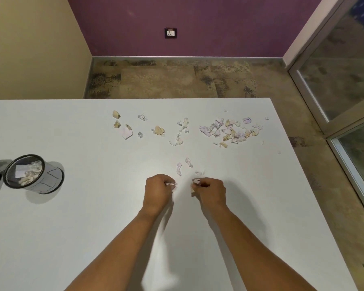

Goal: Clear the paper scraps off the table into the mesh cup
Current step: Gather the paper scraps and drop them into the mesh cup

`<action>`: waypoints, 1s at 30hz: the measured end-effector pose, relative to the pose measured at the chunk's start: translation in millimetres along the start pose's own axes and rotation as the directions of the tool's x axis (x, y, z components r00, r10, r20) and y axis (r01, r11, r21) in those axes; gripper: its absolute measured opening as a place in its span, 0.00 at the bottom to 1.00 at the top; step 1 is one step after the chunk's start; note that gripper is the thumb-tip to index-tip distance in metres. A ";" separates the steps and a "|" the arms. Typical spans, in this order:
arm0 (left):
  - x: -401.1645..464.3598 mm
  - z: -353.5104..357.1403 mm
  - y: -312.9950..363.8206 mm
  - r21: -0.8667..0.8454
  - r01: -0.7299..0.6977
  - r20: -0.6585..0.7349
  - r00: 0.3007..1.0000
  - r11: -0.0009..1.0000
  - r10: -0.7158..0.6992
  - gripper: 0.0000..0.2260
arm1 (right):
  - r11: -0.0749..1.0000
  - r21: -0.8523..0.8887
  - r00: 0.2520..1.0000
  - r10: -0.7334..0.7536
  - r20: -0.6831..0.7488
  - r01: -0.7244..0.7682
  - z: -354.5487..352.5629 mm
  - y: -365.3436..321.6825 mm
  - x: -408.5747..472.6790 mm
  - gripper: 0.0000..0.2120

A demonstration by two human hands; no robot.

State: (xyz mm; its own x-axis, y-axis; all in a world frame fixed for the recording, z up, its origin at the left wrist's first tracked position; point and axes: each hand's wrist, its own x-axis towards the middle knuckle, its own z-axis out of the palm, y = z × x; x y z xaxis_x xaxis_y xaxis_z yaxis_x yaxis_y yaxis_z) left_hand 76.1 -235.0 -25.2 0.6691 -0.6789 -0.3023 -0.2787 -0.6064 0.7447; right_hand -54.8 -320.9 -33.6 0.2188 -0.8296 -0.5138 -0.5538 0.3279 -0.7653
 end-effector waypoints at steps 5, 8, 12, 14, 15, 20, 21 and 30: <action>-9.4 -47.1 -12.0 -0.433 0.205 -0.071 0.963 0.878 -0.260 0.08 | 0.881 0.453 0.973 0.034 0.229 -0.138 20.3 -13.4 -13.9 0.05; -12.1 -77.1 -26.8 -0.542 0.228 -0.061 0.949 0.809 -0.309 0.05 | 0.816 0.540 0.953 0.044 0.299 -0.207 41.8 -27.7 -26.7 0.03; -15.7 -119.9 -46.0 -0.658 0.189 -0.106 0.935 0.729 -0.338 0.06 | 0.751 0.604 0.927 0.025 0.375 -0.265 79.4 -49.9 -48.6 0.06; -17.7 -143.8 -55.5 -0.690 0.157 -0.146 0.926 0.707 -0.349 0.07 | 0.728 0.627 0.915 0.003 0.404 -0.279 100.6 -61.5 -60.5 0.06; -18.2 -156.2 -60.3 -0.695 0.141 -0.168 0.922 0.705 -0.350 0.07 | 0.723 0.632 0.910 -0.014 0.415 -0.277 110.7 -67.1 -65.8 0.06; -17.7 -219.2 -84.2 -0.712 0.075 -0.248 0.903 0.698 -0.350 0.08 | 0.746 0.604 0.872 -0.067 0.485 -0.279 161.2 -100.8 -89.9 0.06; -16.5 -230.4 -89.1 -0.699 0.070 -0.263 0.900 0.712 -0.347 0.08 | 0.742 0.606 0.864 -0.073 0.498 -0.287 169.5 -106.7 -93.0 0.06; 15.9 -298.1 -127.1 -0.179 0.154 -0.415 0.884 0.972 -0.216 0.10 | 0.803 0.540 0.792 -0.149 0.592 -0.253 242.1 -145.5 -109.0 0.05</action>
State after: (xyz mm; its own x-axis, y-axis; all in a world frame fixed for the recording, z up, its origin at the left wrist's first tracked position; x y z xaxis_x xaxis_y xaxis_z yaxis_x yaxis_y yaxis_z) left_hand 327.6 -45.3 52.7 0.9373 -0.2975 -0.1815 -0.0449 -0.6196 0.7836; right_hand 196.4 -168.8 39.9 0.7312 -0.4383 -0.5227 -0.0666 0.7168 -0.6941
